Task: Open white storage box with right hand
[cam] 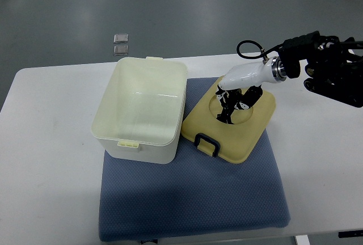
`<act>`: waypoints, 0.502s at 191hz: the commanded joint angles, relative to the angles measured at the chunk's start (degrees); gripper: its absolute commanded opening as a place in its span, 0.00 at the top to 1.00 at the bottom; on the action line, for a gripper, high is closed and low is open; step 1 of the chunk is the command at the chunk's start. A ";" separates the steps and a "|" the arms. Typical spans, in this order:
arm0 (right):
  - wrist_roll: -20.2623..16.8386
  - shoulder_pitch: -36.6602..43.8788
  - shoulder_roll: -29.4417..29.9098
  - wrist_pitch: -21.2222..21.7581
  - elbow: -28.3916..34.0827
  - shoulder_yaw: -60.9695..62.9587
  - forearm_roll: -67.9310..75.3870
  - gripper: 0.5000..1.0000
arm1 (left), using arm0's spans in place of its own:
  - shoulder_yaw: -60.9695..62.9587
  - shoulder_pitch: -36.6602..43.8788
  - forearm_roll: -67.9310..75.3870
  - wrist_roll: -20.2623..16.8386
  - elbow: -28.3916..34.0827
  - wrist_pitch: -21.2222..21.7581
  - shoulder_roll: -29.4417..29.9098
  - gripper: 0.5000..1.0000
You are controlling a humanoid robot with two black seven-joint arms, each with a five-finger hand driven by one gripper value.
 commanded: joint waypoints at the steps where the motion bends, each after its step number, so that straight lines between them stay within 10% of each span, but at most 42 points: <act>1: 0.42 -1.71 -0.24 -1.07 -0.06 -0.09 -1.48 1.00 | 0.00 0.00 0.01 0.04 0.00 0.00 0.00 0.00; 22: 0.77 -2.24 -0.68 -1.42 -0.06 0.44 -2.10 1.00 | 0.00 0.00 0.01 -0.05 0.00 0.00 0.00 0.00; 29: 0.86 -2.24 -0.86 -2.30 -0.06 0.44 -2.10 0.51 | 0.00 0.00 0.01 -0.05 -0.08 0.00 0.00 0.00; 37: 0.95 -2.06 -0.95 -3.53 -0.06 0.44 -2.10 0.32 | 0.00 0.00 0.01 -0.05 -0.08 0.00 0.00 0.00; 96: 3.76 1.36 -4.37 -4.32 0.73 0.35 -2.01 0.20 | 0.00 0.00 0.01 0.04 -0.08 0.00 0.00 0.00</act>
